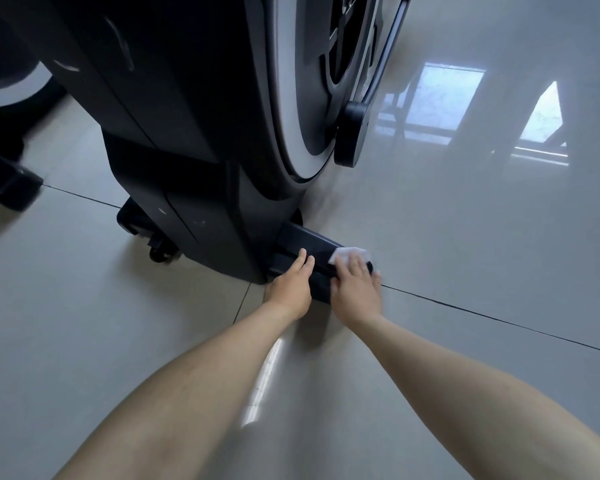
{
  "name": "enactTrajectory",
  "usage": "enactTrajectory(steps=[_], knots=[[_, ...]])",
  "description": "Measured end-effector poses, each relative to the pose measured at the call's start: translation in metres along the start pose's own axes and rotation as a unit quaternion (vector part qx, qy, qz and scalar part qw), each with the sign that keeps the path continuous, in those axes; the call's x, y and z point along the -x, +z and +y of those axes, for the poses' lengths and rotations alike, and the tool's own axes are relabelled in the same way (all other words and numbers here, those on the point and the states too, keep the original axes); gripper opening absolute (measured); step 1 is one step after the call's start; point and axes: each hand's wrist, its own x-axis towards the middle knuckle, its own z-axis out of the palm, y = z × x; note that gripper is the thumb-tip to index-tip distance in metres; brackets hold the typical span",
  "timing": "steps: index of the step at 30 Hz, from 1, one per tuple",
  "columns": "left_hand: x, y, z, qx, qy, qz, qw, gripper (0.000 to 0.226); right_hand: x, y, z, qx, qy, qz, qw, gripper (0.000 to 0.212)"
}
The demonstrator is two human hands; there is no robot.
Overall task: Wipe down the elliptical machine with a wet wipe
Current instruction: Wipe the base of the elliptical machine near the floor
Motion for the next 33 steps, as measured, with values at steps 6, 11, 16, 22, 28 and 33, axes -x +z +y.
enactTrajectory(steps=[6, 11, 16, 22, 28, 33], knots=[[-0.001, -0.001, -0.001, -0.006, 0.002, -0.009, 1.0, 0.086, -0.009, -0.003, -0.015, -0.02, 0.028, -0.023, 0.999, 0.056], [0.001, -0.006, 0.0, -0.003, 0.014, -0.018, 1.0, 0.089, -0.015, -0.006, -0.024, -0.025, -0.056, -0.051, 0.997, 0.058], [0.005, -0.003, 0.007, -0.021, -0.005, -0.027, 0.999, 0.088, 0.006, -0.003, 0.001, -0.049, 0.085, 0.039, 0.994, 0.056], [0.005, 0.002, 0.009, -0.034, 0.0, -0.028, 0.999, 0.087, 0.019, -0.003, -0.017, -0.059, 0.019, -0.032, 0.998, 0.069], [0.007, 0.0, 0.01, -0.047, 0.0, -0.035, 0.998, 0.089, 0.03, -0.002, -0.003, -0.021, -0.018, -0.012, 1.0, 0.068], [0.01, 0.003, 0.01, -0.064, 0.005, -0.037, 0.997, 0.089, 0.039, 0.004, 0.0, 0.01, 0.037, 0.011, 0.999, 0.053]])
